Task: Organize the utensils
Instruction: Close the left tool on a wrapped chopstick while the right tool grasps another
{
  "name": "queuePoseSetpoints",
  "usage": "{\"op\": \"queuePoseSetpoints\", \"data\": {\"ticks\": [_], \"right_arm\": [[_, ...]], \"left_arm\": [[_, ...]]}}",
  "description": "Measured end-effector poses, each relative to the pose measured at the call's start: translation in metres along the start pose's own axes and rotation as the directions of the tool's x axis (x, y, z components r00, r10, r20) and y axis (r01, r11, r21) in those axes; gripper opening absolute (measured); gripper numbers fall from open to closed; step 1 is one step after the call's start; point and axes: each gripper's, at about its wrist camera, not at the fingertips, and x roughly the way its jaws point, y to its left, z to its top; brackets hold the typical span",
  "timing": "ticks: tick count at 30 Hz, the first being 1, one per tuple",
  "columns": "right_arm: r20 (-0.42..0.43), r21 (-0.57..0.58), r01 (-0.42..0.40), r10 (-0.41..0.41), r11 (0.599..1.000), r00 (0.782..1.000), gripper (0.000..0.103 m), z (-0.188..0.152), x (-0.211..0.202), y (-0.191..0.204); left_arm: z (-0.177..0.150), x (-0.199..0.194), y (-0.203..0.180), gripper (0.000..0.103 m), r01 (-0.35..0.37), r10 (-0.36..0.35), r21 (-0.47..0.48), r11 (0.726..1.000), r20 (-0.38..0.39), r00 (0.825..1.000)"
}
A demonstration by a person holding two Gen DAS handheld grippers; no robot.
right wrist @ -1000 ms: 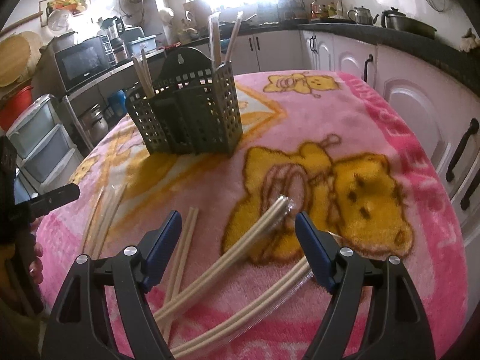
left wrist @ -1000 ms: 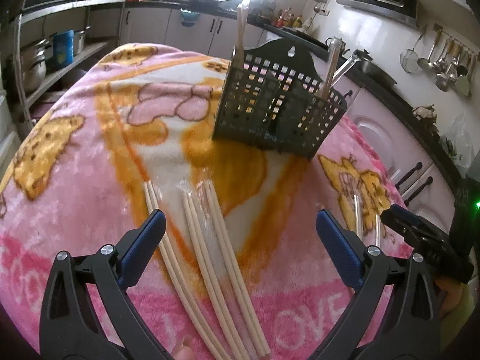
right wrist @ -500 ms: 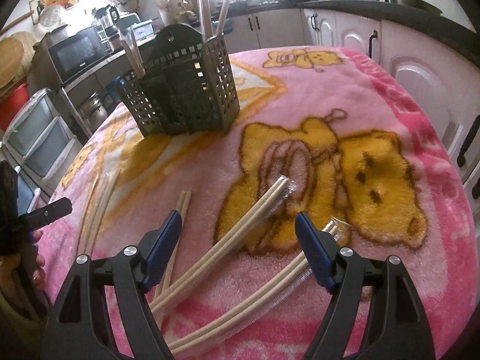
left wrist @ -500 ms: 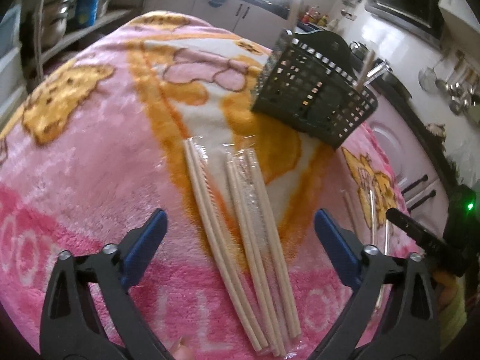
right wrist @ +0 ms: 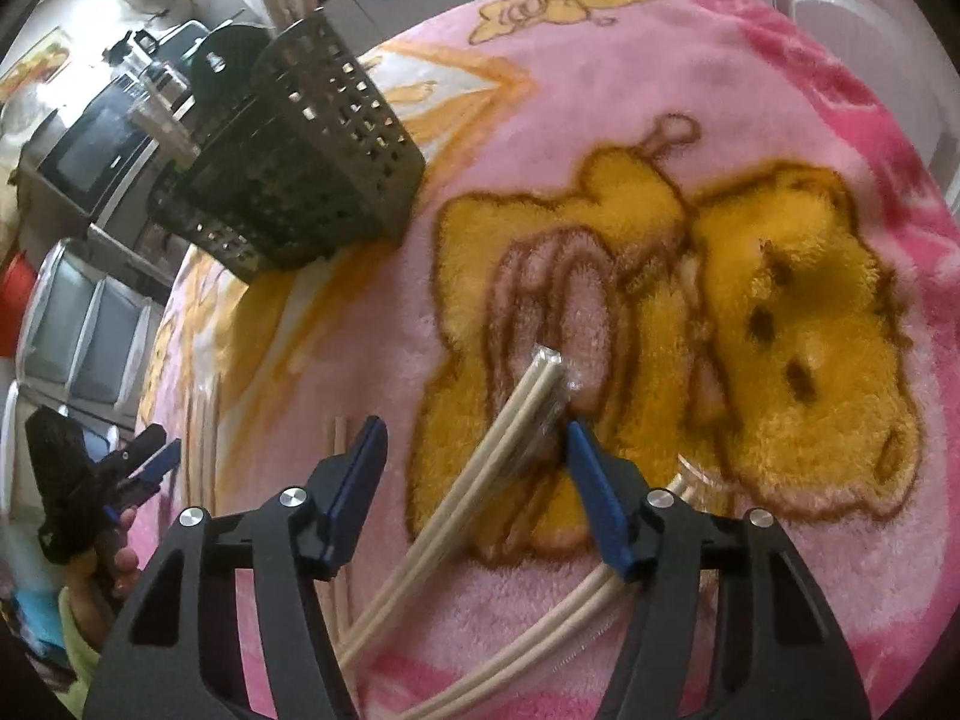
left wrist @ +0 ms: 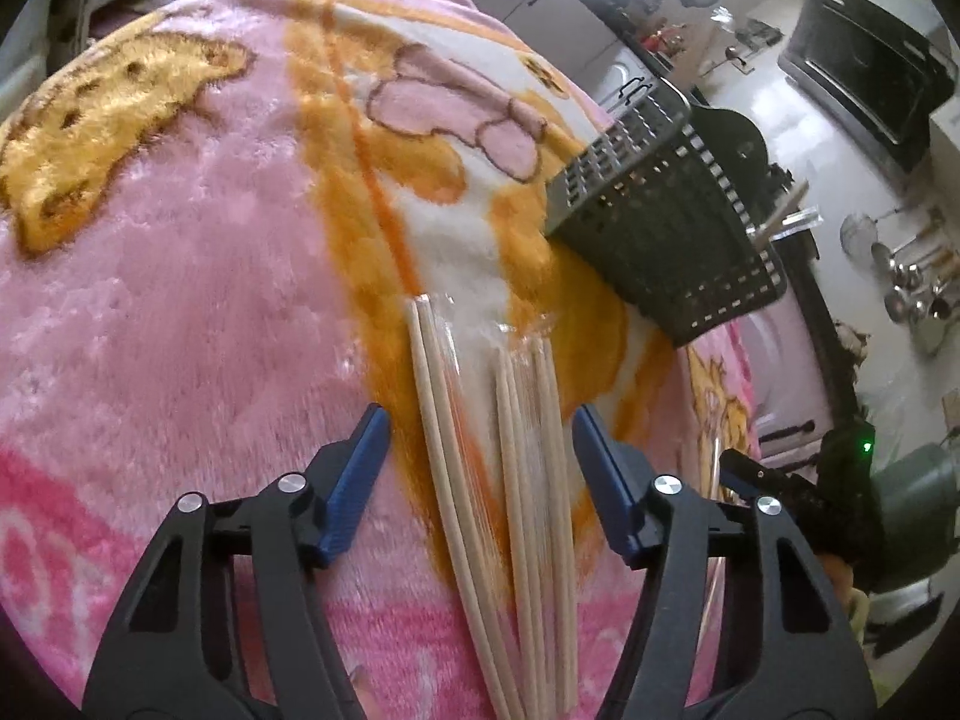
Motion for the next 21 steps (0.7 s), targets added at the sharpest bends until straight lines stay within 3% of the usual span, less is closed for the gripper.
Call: {"op": "queuePoseSetpoints", "data": {"ticks": [4, 6, 7, 10, 14, 21], "right_arm": [[-0.033, 0.056, -0.014, 0.016, 0.998, 0.999, 0.047, 0.015, 0.006, -0.006], [-0.047, 0.045, -0.011, 0.013, 0.999, 0.999, 0.021, 0.022, 0.01, -0.004], [-0.056, 0.034, -0.016, 0.018, 0.999, 0.998, 0.013, 0.024, 0.013, -0.003], [-0.055, 0.025, -0.025, 0.026, 0.999, 0.998, 0.011, 0.026, 0.018, 0.001], [-0.042, 0.026, -0.086, 0.087, 0.996, 0.995, 0.007, 0.027, 0.023, 0.014], [0.017, -0.048, -0.15, 0.151, 0.988, 0.988, 0.007, 0.027, 0.015, 0.05]], "left_arm": [[0.011, 0.006, 0.003, 0.045, -0.011, 0.01, -0.016, 1.0, -0.031, 0.999], [0.016, 0.009, 0.003, 0.04, -0.027, 0.026, -0.009, 1.0, -0.043, 0.999], [0.019, 0.011, 0.002, 0.039, -0.031, 0.031, -0.008, 0.999, -0.047, 0.998], [0.027, 0.016, 0.002, 0.032, -0.048, 0.047, -0.008, 0.999, -0.061, 0.997], [0.035, 0.021, 0.006, 0.01, -0.09, 0.09, 0.006, 0.996, -0.068, 0.994], [0.037, 0.014, 0.007, 0.002, -0.078, 0.079, 0.012, 0.997, -0.03, 0.996]]}}
